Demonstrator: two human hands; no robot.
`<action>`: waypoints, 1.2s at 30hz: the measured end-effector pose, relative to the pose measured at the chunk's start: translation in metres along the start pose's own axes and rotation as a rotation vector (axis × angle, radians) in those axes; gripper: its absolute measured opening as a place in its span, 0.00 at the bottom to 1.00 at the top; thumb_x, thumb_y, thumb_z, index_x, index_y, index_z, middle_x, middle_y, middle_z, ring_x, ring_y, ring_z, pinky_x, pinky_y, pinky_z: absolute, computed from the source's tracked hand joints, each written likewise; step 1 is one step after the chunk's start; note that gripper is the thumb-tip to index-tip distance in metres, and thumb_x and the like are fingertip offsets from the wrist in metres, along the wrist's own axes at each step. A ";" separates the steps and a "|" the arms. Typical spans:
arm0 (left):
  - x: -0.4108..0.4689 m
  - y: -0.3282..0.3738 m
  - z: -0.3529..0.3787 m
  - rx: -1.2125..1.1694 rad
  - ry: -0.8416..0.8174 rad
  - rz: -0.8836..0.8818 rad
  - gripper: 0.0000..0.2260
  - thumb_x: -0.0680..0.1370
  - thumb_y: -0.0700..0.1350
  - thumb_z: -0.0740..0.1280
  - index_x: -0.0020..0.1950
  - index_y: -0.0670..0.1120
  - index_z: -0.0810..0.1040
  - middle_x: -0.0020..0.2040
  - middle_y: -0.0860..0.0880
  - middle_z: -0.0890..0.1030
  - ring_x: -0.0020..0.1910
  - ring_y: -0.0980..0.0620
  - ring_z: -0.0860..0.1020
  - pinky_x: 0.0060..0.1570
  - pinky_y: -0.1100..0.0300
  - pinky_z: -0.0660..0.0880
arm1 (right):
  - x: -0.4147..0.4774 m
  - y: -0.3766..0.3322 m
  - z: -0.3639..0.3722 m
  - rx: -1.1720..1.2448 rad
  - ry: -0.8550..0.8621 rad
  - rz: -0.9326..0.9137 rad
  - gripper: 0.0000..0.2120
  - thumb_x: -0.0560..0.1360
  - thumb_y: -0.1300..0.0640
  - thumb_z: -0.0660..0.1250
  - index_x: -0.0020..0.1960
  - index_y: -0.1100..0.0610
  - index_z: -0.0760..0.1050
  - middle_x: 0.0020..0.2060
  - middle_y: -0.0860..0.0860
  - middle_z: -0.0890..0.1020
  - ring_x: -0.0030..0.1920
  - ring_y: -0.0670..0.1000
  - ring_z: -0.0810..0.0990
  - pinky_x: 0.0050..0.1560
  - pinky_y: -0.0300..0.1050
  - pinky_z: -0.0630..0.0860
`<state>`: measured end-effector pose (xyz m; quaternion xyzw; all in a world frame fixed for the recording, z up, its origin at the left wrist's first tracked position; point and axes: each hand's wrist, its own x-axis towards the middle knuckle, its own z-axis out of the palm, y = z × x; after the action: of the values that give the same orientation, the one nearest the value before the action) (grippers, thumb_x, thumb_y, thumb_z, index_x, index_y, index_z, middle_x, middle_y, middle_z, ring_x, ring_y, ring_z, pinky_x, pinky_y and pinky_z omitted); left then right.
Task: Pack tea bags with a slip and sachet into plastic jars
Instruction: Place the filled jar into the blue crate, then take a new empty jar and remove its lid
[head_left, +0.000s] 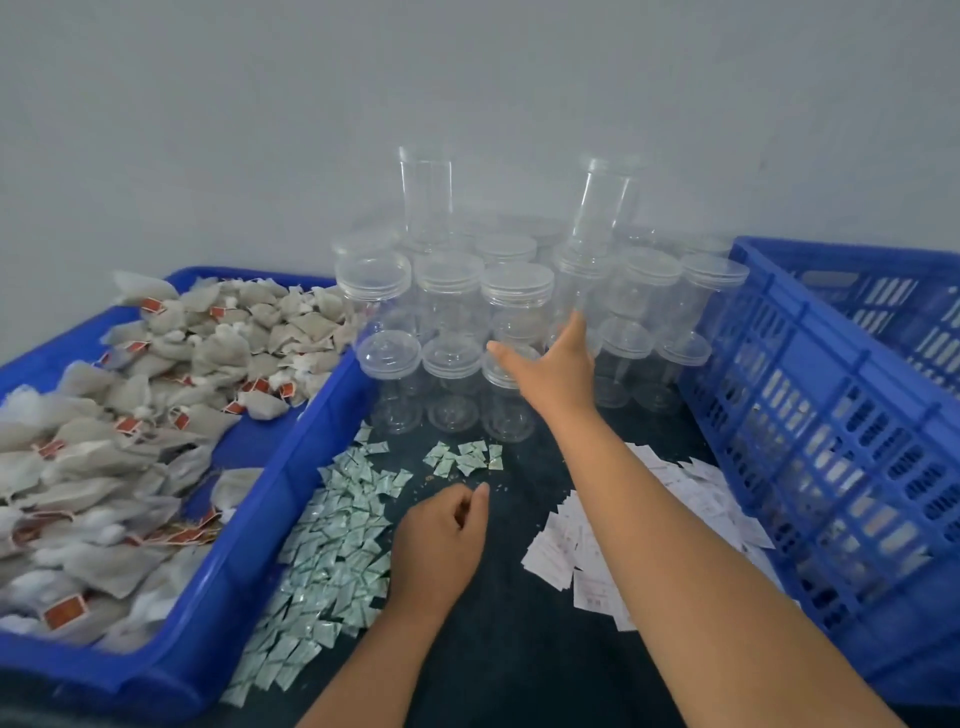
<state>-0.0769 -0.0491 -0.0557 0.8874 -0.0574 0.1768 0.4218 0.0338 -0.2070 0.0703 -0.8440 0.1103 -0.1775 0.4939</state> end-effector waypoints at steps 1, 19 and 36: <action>0.000 -0.001 0.000 0.003 0.000 0.001 0.24 0.83 0.57 0.65 0.33 0.47 0.65 0.26 0.48 0.69 0.30 0.46 0.71 0.27 0.58 0.63 | 0.005 0.000 0.003 -0.032 -0.022 0.013 0.59 0.70 0.33 0.79 0.87 0.53 0.50 0.81 0.54 0.68 0.81 0.59 0.66 0.77 0.63 0.70; 0.002 0.004 -0.007 -0.230 0.039 -0.095 0.18 0.86 0.54 0.58 0.39 0.56 0.77 0.36 0.58 0.80 0.37 0.58 0.79 0.39 0.59 0.71 | -0.208 0.104 -0.021 0.440 -0.097 -0.086 0.37 0.67 0.46 0.82 0.70 0.50 0.69 0.62 0.45 0.80 0.62 0.50 0.82 0.59 0.49 0.83; 0.013 0.102 -0.094 0.360 -0.482 0.606 0.22 0.79 0.72 0.59 0.69 0.65 0.71 0.62 0.59 0.71 0.65 0.56 0.69 0.64 0.55 0.71 | -0.209 0.104 -0.020 0.330 -0.158 -0.197 0.41 0.65 0.47 0.88 0.72 0.52 0.72 0.68 0.42 0.79 0.69 0.52 0.80 0.66 0.54 0.81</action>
<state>-0.1155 -0.0417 0.0783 0.9059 -0.3810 0.0873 0.1633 -0.1667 -0.1982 -0.0511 -0.7697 -0.0422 -0.1740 0.6127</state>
